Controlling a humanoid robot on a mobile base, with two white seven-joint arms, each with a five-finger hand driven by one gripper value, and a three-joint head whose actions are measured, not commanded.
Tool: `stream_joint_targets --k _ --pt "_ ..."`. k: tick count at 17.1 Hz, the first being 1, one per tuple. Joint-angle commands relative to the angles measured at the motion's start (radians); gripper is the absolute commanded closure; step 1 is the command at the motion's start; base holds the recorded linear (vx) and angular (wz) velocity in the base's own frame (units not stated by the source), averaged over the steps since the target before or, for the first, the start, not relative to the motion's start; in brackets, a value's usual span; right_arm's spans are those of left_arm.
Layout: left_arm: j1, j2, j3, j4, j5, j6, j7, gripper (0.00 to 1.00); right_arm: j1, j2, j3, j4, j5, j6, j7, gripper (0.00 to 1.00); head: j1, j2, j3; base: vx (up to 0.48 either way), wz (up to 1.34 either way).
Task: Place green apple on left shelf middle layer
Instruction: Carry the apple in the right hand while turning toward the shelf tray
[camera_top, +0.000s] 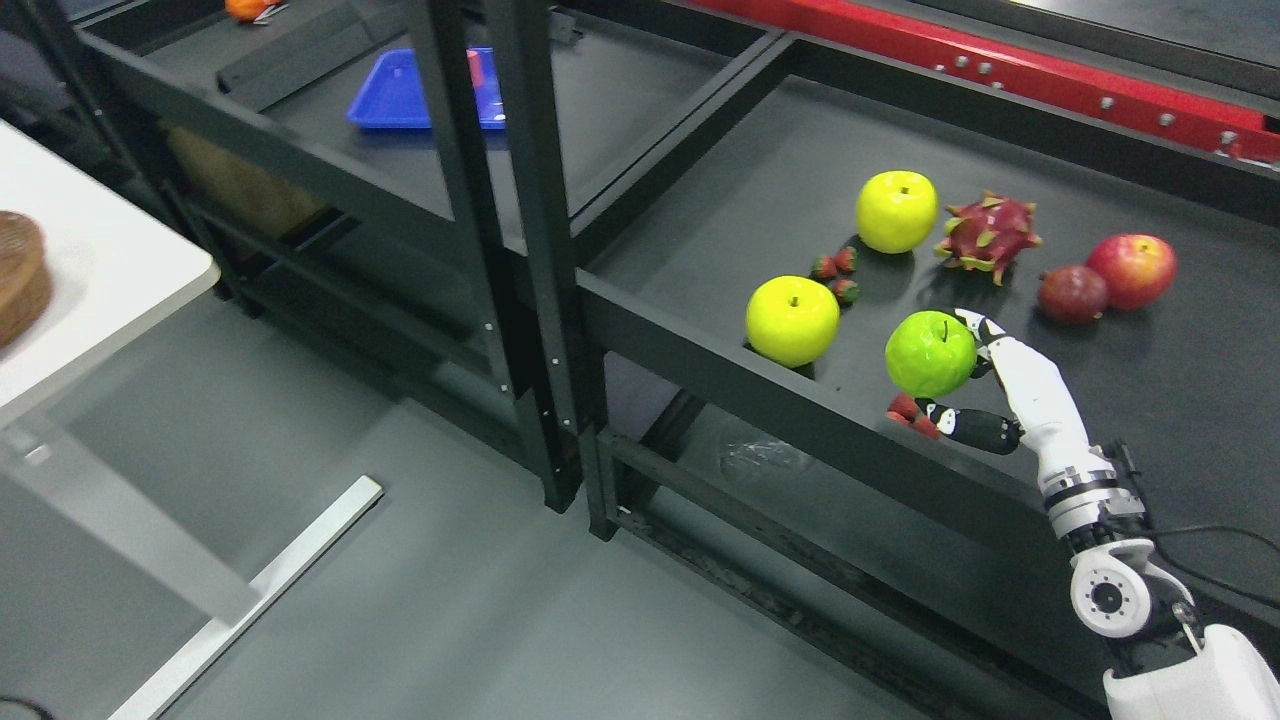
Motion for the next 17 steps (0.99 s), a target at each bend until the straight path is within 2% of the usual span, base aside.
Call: stream_joint_targets --k 1,11,14,17 --pt "0.000 0.017 0.000 0.000 0.000 0.001 0.000 0.00 -0.020 -0.006 -0.001 -0.003 0.001 0.015 0.001 0.99 0.0000 0.000 0.000 0.096 -0.61" --pt "0.000 0.017 0.000 0.000 0.000 0.001 0.000 0.00 -0.034 -0.008 0.038 0.001 0.011 0.017 0.025 0.98 0.0000 0.000 0.000 0.143 -0.61" --pt "0.000 0.017 0.000 0.001 0.000 0.001 0.000 0.00 -0.058 -0.008 0.123 0.001 0.011 0.010 0.033 0.98 0.0000 0.000 0.000 0.190 -0.46" --pt "0.000 0.017 0.000 0.000 0.000 0.001 0.000 0.00 -0.113 -0.005 0.222 0.005 0.013 0.009 0.109 0.97 0.0000 0.000 0.000 0.194 -0.39"
